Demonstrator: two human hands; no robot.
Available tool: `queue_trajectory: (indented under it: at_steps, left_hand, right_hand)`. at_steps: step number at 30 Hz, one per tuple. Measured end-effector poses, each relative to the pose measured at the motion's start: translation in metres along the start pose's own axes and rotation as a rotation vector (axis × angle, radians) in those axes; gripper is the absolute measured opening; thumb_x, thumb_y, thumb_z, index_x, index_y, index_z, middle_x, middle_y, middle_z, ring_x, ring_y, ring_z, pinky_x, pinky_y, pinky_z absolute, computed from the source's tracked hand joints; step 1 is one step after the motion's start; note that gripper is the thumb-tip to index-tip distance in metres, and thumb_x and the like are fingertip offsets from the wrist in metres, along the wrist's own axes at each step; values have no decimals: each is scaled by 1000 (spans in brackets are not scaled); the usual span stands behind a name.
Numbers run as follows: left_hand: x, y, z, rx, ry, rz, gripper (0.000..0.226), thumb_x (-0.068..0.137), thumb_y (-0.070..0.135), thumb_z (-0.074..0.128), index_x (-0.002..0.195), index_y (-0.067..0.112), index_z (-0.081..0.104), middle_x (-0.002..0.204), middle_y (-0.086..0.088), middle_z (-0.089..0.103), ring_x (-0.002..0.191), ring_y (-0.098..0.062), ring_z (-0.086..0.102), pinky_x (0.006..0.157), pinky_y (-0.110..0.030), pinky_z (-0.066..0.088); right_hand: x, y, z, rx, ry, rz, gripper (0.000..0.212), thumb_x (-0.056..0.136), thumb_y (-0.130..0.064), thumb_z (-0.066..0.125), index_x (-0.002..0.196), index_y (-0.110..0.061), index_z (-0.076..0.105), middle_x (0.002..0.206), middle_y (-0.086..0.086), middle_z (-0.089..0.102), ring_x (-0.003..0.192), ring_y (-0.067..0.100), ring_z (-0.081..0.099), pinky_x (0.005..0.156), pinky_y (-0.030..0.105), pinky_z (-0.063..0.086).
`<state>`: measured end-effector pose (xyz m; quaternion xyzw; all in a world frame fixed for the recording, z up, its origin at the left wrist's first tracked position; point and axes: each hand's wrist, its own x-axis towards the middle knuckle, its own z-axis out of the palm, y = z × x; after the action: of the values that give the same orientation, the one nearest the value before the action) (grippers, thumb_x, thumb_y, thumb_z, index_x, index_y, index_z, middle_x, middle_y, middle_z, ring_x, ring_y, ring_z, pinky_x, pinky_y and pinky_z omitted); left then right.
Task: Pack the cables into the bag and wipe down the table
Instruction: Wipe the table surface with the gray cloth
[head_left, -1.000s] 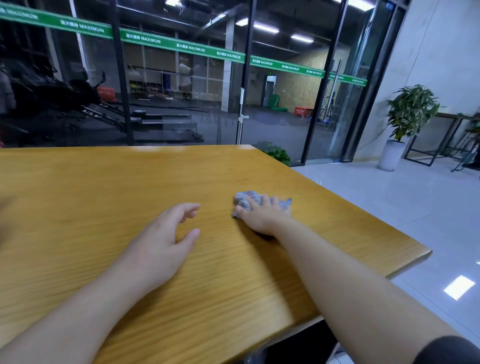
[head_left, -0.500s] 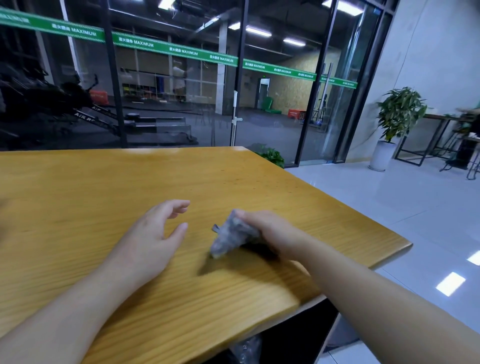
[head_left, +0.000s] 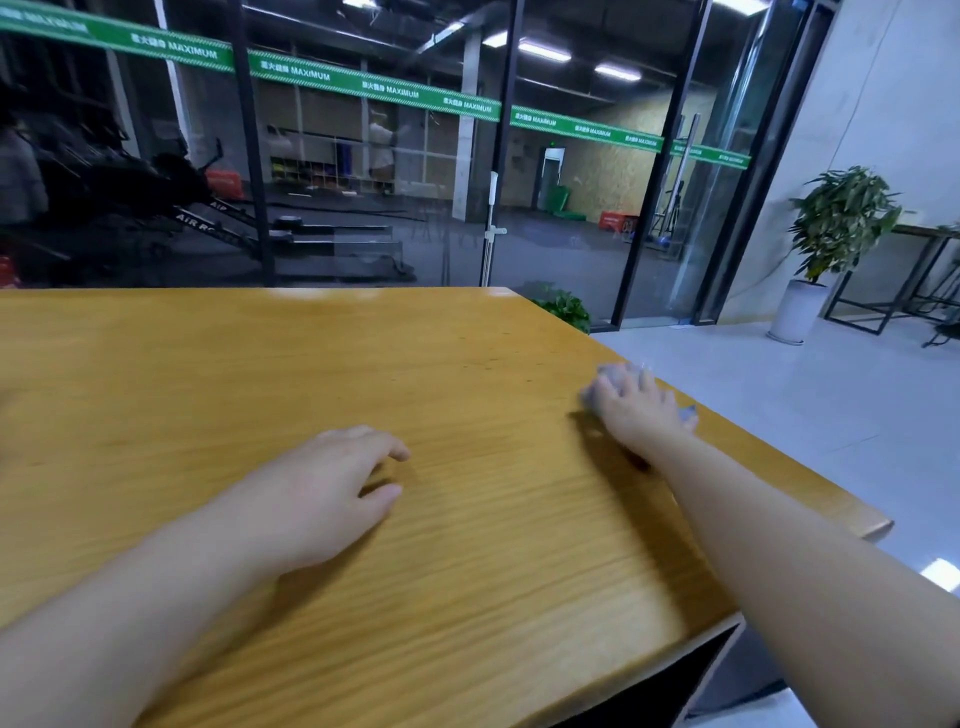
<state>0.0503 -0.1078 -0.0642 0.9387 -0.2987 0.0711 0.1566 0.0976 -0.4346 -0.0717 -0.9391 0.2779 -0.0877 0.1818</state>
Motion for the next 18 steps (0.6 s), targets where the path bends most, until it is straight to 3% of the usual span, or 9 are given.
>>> queue_trajectory:
  at_steps: [1,3,7,11,18]
  left_hand:
    - [6,-2,-2,23,-6,-5,33,93,42,43,126,39,42,132,22,39,125,-3,34,98,-17,27]
    - [17,-7,-3,72,-3,-11,33,94,42,40,126,37,43,132,21,40,124,-4,35,97,-19,29]
    - [25,-21,3,146,-9,16,33,95,42,37,126,36,46,129,21,44,121,-3,39,100,-22,34]
    - [25,-32,7,102,-6,58,37,94,45,36,130,40,46,131,28,42,122,5,37,99,-13,28]
    - [32,-37,13,87,51,84,39,92,48,35,127,41,49,129,27,47,119,5,40,100,-18,33]
  right_hand:
    - [3,-6,7,-92,-87,11,61,92,-58,12,149,-36,13,159,-4,2,145,30,3,111,60,1]
    - [10,-15,16,-200,-145,-8,62,92,-58,15,149,-36,9,159,-3,-4,145,32,-4,110,60,-1]
    - [36,-25,21,-206,-170,-5,57,92,-48,13,149,-39,8,160,-1,-4,145,31,-6,111,59,-4]
    - [72,-36,26,-241,-167,-13,55,94,-52,9,148,-43,7,160,0,-1,145,31,-3,112,60,-2]
    - [123,-70,40,-228,-224,-89,54,95,-54,15,148,-44,8,160,1,0,145,33,-5,112,60,-1]
